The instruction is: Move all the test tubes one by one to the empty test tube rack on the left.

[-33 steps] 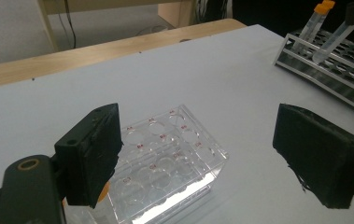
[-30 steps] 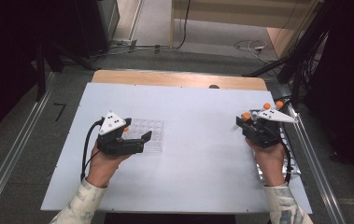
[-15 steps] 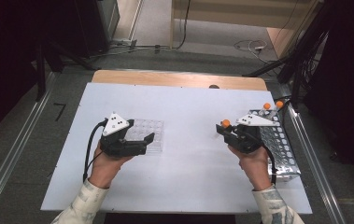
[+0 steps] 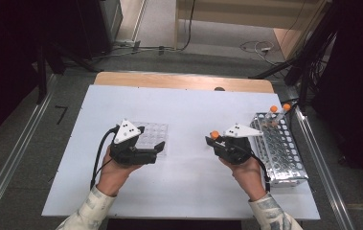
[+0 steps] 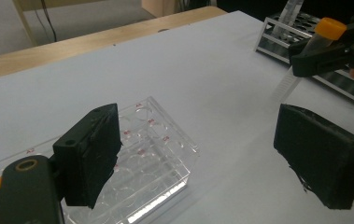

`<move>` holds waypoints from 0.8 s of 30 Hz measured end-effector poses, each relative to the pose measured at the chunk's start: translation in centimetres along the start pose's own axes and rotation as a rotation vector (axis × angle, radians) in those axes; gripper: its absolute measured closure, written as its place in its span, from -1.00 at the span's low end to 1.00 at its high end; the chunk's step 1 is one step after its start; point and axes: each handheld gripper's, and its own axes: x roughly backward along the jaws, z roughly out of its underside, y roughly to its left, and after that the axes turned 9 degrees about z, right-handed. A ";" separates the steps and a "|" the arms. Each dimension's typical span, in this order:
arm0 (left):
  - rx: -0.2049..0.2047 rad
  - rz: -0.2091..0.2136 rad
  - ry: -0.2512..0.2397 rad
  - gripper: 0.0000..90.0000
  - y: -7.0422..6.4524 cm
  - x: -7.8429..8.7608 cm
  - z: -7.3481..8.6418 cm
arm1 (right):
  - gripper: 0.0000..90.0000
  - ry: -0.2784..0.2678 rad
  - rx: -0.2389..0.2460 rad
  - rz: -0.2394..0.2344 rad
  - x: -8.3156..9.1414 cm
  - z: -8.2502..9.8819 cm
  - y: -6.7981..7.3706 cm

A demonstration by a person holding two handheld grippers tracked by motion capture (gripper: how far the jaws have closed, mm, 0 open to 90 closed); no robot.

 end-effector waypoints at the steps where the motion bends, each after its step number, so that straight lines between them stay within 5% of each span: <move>1: -0.003 0.004 -0.001 -0.67 -0.1 -0.1 0.0 | 0.60 -0.007 0.013 -0.010 -0.1 0.1 0.3; 11: -0.030 0.072 0.005 -0.60 -1.8 -1.1 0.3 | 0.60 0.016 0.090 -0.079 -1.1 0.5 3.6; 14: -0.041 0.097 0.016 -0.59 -2.5 -1.7 0.4 | 0.60 0.014 0.151 -0.073 -1.4 0.5 4.8; 24: -0.052 0.162 0.027 -0.42 -3.5 -2.5 0.4 | 0.60 0.027 0.183 -0.136 -1.7 0.7 6.9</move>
